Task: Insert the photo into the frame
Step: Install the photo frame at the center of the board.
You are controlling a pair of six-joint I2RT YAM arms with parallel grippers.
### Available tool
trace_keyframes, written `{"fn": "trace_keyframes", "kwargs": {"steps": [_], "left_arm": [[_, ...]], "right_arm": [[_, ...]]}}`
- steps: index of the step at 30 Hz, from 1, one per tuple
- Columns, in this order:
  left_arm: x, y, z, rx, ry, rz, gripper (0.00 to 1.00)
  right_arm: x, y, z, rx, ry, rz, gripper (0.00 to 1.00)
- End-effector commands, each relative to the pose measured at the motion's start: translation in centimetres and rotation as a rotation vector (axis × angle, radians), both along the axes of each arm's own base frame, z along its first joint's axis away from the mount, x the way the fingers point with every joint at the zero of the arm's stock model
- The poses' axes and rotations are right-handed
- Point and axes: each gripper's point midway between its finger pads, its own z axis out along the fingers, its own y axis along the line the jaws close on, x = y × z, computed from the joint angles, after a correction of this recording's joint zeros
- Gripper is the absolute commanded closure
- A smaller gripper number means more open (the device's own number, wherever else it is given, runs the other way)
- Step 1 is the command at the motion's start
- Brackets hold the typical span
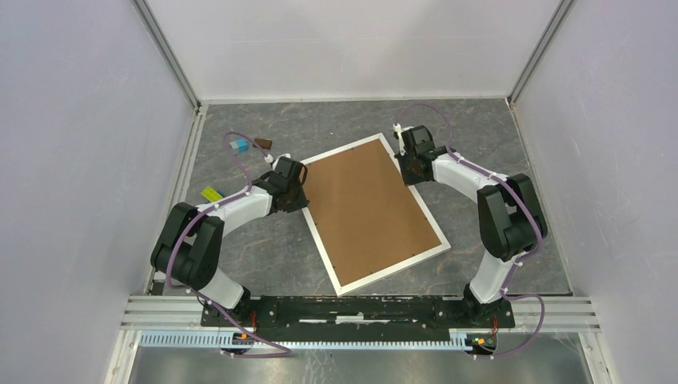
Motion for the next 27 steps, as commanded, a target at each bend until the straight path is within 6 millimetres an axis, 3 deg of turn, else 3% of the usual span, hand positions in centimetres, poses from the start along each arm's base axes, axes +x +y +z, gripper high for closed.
{"fn": "trace_keyframes", "kwargs": {"steps": [1,16,27], "left_arm": [[-1.2,0.0,-2.1,0.028,0.058,-0.057,0.98],[-1.2,0.0,-2.2,0.025,0.059,-0.055,0.98],[-1.2,0.1,-2.2,0.024,0.062,-0.055,0.98]], "right_arm": [[0.2,-0.6,0.1,-0.03,-0.02,-0.006,1.0],[-0.2,-0.6,-1.3,-0.04,0.016,0.003,1.0],[-1.9,1.4,-1.3,0.0,0.044,0.064,1.0]]}}
